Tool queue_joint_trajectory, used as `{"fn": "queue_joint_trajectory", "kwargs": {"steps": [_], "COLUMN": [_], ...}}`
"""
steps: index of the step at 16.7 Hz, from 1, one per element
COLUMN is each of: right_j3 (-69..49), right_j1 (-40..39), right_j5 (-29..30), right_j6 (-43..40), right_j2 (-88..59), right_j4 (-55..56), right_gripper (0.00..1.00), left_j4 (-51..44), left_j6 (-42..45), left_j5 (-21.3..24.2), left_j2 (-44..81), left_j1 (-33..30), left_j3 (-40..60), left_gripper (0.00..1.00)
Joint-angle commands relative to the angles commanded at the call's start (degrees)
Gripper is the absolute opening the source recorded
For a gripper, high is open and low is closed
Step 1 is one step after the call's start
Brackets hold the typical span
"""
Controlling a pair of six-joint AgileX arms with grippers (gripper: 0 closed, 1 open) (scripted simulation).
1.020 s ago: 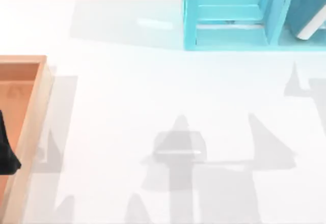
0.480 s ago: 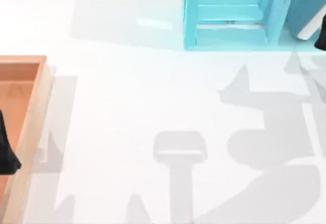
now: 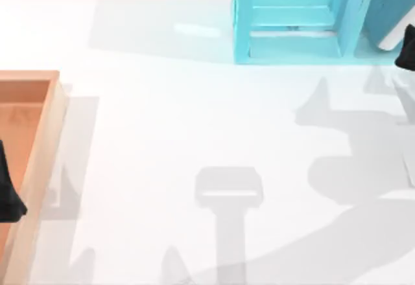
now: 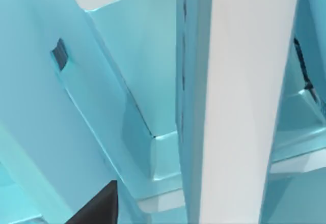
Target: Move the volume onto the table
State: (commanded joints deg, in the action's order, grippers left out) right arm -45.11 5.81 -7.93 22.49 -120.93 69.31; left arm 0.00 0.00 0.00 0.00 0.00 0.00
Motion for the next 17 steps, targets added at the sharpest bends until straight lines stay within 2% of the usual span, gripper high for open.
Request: {"fn": "queue_joint_trajectory", "kwargs": {"steps": [4,13,17], "right_j3": [-2.0,-24.9,-27.1], "right_j1": [-0.3,-1.6,-1.8], "right_j5": [0.3,1.8,2.0], "right_j6": [0.0,0.1,0.1], "right_j2": [-1.2,-13.6,-14.7], "right_j4": [-0.9,-11.2,-12.4], "right_gripper": [1.00,1.00,1.00], "left_j4": [0.0,0.0,0.0], "left_j6": [0.0,0.0,0.0], "left_j5": [0.0,0.0,0.0], "left_j2": [0.0,0.0,0.0], "left_j1": [0.0,0.0,0.0], "left_j3": [0.0,0.0,0.0], "left_gripper": [1.00,1.00,1.00]}}
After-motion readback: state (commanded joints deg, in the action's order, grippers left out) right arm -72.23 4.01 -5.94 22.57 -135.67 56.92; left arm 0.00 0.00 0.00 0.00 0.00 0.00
